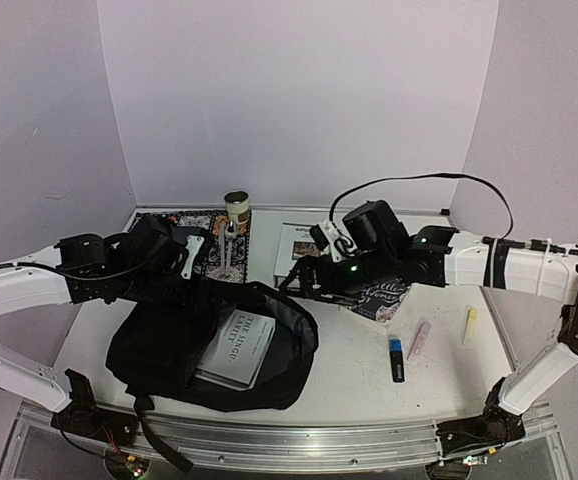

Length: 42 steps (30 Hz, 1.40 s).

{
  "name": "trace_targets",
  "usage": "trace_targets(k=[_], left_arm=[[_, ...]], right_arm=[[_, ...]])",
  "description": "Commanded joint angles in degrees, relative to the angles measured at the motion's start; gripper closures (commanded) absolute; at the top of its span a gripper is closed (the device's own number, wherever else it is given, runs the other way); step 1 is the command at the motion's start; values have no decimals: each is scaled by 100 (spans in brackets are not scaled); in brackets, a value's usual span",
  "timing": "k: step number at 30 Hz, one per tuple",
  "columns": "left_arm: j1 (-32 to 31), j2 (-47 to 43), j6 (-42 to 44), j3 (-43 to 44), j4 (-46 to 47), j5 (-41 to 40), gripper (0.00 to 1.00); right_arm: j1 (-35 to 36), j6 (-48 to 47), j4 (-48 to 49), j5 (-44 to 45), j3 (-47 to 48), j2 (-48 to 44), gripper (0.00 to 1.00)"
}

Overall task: Pack the student bag
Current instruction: Place the largest pocket in the student bag, then pick up the book at the center of the board.

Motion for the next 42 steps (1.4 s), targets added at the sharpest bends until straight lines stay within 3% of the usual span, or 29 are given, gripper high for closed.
trace_targets(k=[1,3,10,16,26,30,42], left_arm=[[-7,-228,-170,-166,-204,459,95],[-5,-252,-148,-186,-203,535,85],[3,-188,174,371,-116,845,34],[30,211,667,1401,-81,681,17],[1156,1569,811,2003,659,1058,14],[1581,2451,626,2316,921,1405,18],[1982,4873,514,3810,1157,1884,30]], right_arm=[[-360,-160,-175,612,-187,-340,2],[-489,-161,-145,851,-229,-357,2],[-835,13,334,1313,-444,-126,2],[-963,93,656,1469,-531,69,2],[-1184,179,821,1751,-543,159,2],[-1232,207,907,1739,-463,392,2],[-1491,288,1338,1586,-169,1299,2]])
